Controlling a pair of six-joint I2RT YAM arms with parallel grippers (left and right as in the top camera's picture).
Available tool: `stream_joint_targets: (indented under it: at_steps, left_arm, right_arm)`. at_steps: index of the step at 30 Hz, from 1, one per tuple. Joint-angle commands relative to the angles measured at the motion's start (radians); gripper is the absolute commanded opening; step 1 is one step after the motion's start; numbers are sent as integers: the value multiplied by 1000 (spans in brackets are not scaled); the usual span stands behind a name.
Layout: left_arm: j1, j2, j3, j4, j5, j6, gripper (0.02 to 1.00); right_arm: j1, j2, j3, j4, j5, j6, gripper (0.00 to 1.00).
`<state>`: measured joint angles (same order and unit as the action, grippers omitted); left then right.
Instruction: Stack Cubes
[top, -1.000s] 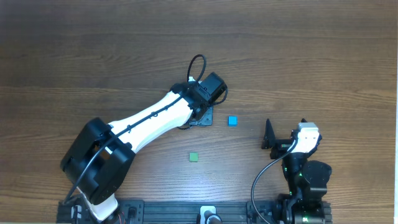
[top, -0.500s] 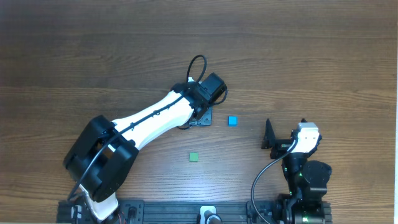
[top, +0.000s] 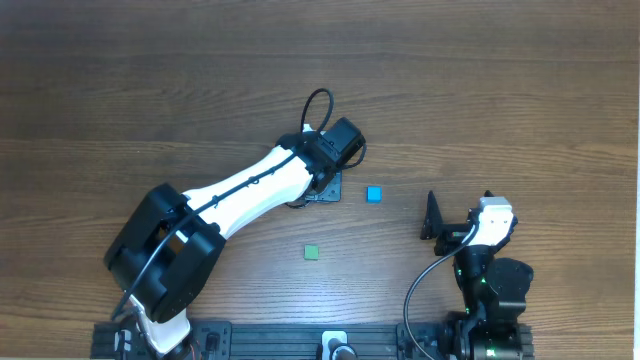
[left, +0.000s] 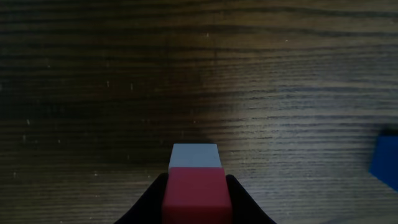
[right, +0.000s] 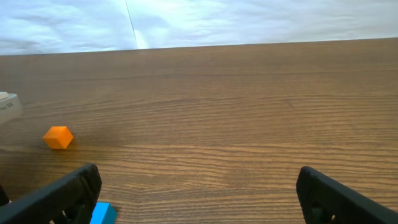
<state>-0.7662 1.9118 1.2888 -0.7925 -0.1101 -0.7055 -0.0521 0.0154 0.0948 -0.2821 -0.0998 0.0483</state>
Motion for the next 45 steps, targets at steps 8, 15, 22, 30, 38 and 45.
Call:
stream_joint_targets:
  at_steps: [8,15,22,30,38,45]
  left_arm:
    - [7,32,24,2,-37,-36,185]
    - [7,32,24,2,-37,-36,325]
    - [7,32,24,2,-33,-36,391]
    - [7,31,28,2,-33,-36,553]
    - [47,35,206,-73,-41,-30,625]
    - [128,116,340,-57,-37,18,623]
  right_arm:
    - [-6,-10,-8,2,-12,-5,991]
    - [-6,-10,-8,2,-12,-5,991]
    - [-6,-10,-8,2,-11,-5,991]
    - [-6,-10,-8,2,-11,-5,991]
    - [-6,-10,-8,2,-12,-5,993]
    - [-6,-10,-8,2,-12,-5,993]
